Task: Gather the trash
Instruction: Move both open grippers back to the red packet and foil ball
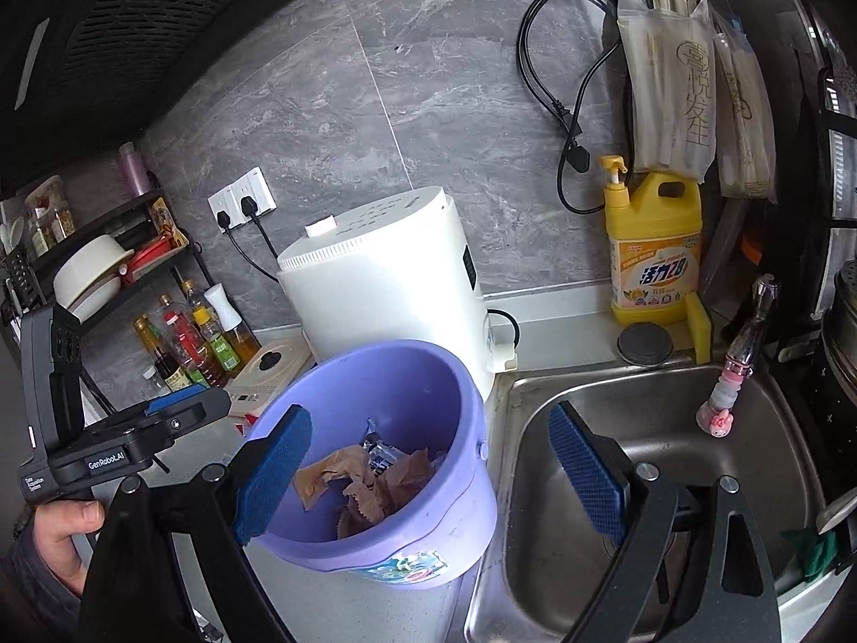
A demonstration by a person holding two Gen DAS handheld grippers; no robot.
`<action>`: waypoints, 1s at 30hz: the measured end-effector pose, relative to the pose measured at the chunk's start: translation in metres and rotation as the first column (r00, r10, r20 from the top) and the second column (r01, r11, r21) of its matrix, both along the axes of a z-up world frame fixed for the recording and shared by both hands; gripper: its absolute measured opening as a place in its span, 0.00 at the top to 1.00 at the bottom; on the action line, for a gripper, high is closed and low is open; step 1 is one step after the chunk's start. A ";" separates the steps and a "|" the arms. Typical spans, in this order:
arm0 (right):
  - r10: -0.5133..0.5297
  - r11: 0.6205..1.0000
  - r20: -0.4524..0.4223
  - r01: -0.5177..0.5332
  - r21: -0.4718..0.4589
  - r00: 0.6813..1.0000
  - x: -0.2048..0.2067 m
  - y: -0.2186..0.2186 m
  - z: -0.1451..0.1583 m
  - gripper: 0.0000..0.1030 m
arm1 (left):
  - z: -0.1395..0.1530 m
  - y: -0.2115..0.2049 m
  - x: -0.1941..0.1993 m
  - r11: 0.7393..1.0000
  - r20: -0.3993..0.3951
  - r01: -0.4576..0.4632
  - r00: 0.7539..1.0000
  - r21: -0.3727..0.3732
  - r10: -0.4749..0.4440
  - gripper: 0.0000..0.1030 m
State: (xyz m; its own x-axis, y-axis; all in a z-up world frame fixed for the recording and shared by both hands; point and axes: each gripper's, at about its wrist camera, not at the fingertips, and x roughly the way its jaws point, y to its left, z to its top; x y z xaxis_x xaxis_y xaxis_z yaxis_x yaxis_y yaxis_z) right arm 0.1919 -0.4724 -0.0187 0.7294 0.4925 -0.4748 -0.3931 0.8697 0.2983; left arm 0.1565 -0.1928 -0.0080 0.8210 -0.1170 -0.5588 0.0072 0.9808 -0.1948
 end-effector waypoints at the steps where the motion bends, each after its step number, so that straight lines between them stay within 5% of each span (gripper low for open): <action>1: 0.019 1.000 -0.002 -0.019 0.003 1.000 0.001 0.004 0.000 0.13 | 0.000 0.004 -0.003 1.000 -0.004 -0.013 1.000 0.004 0.013 0.11; 12: 0.165 0.986 -0.007 -0.165 -0.023 0.986 -0.004 0.072 0.000 0.09 | -0.016 0.069 -0.028 0.996 -0.035 -0.093 0.995 0.006 0.093 0.09; 30: 0.148 0.970 -0.032 -0.152 -0.188 0.988 -0.018 0.230 -0.010 0.08 | -0.042 0.200 -0.033 0.993 -0.070 -0.120 0.990 0.009 0.120 0.09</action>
